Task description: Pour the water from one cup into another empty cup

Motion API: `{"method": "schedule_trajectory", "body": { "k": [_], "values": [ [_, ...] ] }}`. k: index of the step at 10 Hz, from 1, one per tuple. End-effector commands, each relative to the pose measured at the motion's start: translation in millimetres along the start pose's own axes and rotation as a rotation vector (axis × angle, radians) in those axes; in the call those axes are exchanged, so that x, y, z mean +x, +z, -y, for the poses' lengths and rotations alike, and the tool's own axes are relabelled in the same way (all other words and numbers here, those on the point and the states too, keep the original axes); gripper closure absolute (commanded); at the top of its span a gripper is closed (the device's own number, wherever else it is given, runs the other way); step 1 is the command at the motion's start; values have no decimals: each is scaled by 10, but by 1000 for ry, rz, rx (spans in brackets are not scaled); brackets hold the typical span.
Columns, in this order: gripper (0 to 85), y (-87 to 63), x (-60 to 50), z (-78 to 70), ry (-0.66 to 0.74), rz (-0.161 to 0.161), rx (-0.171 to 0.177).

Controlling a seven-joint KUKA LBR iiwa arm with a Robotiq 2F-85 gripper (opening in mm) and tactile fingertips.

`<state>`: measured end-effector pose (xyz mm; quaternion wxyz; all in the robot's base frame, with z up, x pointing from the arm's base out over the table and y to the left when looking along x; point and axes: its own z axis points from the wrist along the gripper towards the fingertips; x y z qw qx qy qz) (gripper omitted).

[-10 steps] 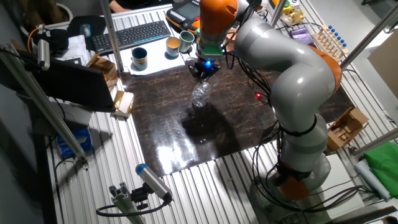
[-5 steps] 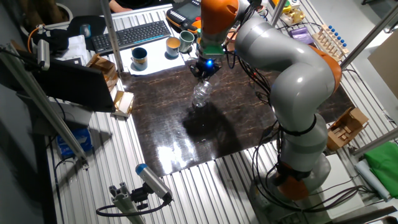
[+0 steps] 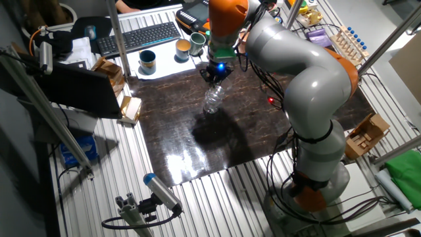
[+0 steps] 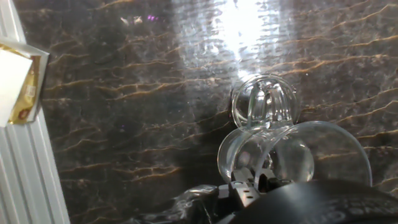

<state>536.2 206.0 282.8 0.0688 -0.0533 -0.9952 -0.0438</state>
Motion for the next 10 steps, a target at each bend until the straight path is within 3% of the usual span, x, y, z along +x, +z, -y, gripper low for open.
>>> {"method": "schedule_trajectory", "body": {
  "k": [1, 3, 6, 8, 10],
  "values": [
    [843, 1, 1, -1, 1, 1, -15],
    [843, 1, 1, -1, 15, -12, -50],
    [843, -2, -150, -287, 50, -22, -84],
    [843, 57, -233, -352, 54, -31, -134],
    [843, 160, -275, -421, 62, -30, -153]
  ]
}}
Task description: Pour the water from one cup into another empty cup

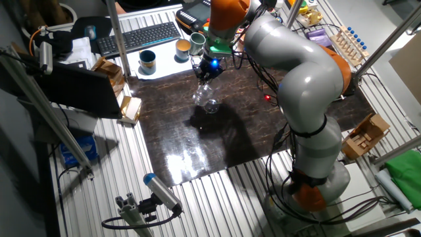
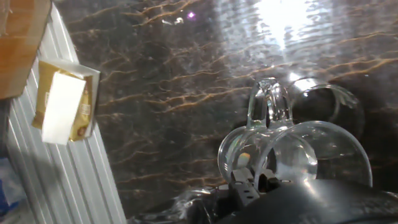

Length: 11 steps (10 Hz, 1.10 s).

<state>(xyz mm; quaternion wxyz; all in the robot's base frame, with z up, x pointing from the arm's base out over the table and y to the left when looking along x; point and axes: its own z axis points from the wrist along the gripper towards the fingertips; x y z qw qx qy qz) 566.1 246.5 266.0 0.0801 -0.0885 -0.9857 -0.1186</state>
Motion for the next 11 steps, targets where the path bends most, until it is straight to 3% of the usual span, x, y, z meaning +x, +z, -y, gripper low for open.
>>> {"method": "schedule_trajectory", "body": {
  "k": [1, 3, 11],
  "values": [
    [843, 41, -14, -20, 6, -1, -13],
    [843, 101, -61, -36, 19, -15, -65],
    [843, 279, -133, 22, 24, -52, -189]
  ]
}}
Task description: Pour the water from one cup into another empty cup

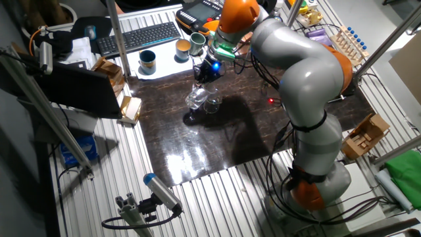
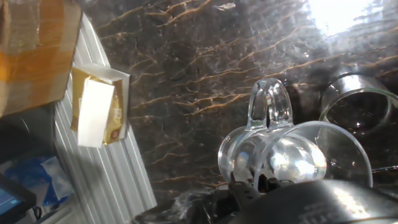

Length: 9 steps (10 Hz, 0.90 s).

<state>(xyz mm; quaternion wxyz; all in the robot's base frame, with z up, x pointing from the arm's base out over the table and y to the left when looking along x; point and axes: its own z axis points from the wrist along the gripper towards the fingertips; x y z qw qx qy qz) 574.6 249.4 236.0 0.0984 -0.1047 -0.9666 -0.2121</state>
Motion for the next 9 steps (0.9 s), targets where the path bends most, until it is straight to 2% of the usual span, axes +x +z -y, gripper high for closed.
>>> {"method": "schedule_trajectory", "body": {
  "k": [1, 2, 4, 6, 9],
  "values": [
    [843, 19, 4, -4, 2, 2, -5],
    [843, 36, 12, 1, 6, -2, -18],
    [843, 49, 13, 22, 13, -29, -69],
    [843, 49, 14, 43, 20, -38, -92],
    [843, 64, -17, 188, 33, -70, -183]
  ]
}}
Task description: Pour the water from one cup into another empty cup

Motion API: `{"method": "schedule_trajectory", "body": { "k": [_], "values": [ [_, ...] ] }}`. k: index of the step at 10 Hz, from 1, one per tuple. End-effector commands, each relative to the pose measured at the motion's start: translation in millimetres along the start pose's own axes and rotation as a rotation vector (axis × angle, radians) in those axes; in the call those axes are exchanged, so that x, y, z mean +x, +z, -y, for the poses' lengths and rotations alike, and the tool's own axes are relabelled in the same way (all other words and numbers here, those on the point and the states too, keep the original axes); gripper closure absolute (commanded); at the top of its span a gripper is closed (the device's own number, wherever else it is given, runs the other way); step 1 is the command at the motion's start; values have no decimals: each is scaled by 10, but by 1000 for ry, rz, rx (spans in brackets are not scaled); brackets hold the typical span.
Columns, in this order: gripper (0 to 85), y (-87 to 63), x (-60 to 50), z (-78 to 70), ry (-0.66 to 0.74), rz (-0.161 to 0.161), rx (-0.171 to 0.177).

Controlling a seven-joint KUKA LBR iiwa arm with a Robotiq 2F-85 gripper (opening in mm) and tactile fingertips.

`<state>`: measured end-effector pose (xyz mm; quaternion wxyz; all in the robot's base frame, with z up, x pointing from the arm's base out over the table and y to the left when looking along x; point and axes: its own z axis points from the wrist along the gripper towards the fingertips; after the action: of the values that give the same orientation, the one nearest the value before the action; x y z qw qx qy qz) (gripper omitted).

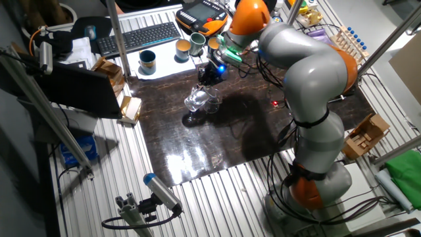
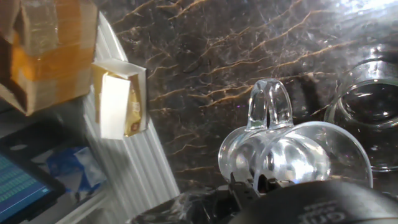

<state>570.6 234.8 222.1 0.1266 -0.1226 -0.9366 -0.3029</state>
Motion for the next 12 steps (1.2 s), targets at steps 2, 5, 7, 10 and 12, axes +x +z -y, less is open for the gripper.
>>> {"method": "schedule_trajectory", "body": {
  "k": [2, 5, 7, 10, 12],
  "values": [
    [843, -3, 1, 10, 8, -8, -12],
    [843, -8, 8, 12, 30, -31, -63],
    [843, -20, 23, 19, 44, -47, -97],
    [843, -28, 27, 37, 69, -82, -148],
    [843, -31, 27, 44, 82, -96, -175]
  ]
}}
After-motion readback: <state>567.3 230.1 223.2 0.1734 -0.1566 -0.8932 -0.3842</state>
